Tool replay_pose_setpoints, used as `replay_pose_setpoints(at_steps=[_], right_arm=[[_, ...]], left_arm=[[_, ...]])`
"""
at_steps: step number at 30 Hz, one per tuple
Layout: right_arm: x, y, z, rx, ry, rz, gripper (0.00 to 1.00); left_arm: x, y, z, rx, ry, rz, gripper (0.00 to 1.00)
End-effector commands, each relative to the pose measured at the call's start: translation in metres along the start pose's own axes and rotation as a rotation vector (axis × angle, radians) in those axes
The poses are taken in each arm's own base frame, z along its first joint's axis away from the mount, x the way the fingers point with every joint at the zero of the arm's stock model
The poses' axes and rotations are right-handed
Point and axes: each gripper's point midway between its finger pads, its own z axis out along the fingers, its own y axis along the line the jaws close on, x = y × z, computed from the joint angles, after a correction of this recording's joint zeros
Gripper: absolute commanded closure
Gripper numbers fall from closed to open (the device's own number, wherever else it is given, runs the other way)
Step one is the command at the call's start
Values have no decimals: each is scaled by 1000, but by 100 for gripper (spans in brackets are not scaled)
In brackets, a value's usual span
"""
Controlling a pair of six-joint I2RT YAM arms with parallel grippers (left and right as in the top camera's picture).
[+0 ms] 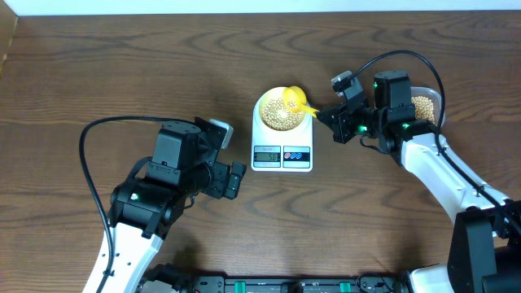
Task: Scoop item into bowl and weigh 50g on scale
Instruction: 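Move the right gripper back to the tub and scoop soybeans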
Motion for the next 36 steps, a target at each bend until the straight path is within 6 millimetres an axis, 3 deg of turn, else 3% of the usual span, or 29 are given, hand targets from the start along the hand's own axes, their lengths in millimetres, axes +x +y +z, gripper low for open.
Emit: replay_pose_setpoints(at_steps=[1,7,17,27,36], right_arm=[[-3,4,-3,-28,-10,13,99],[-4,21,-4,-130,-17,11,99],[-17,25,-14,-124,-61,-22,99],[-53,4,-69,-29,-207,95,99],[-66,-26,-124,89,-316,194,99]], left_arm=[[0,1,0,-9,0,4,6],[0,1,0,-9,0,4,6],[0,1,0,-9,0,4,7],[0,1,0,-9,0,4,7],[0,1,0,-9,0,4,6]])
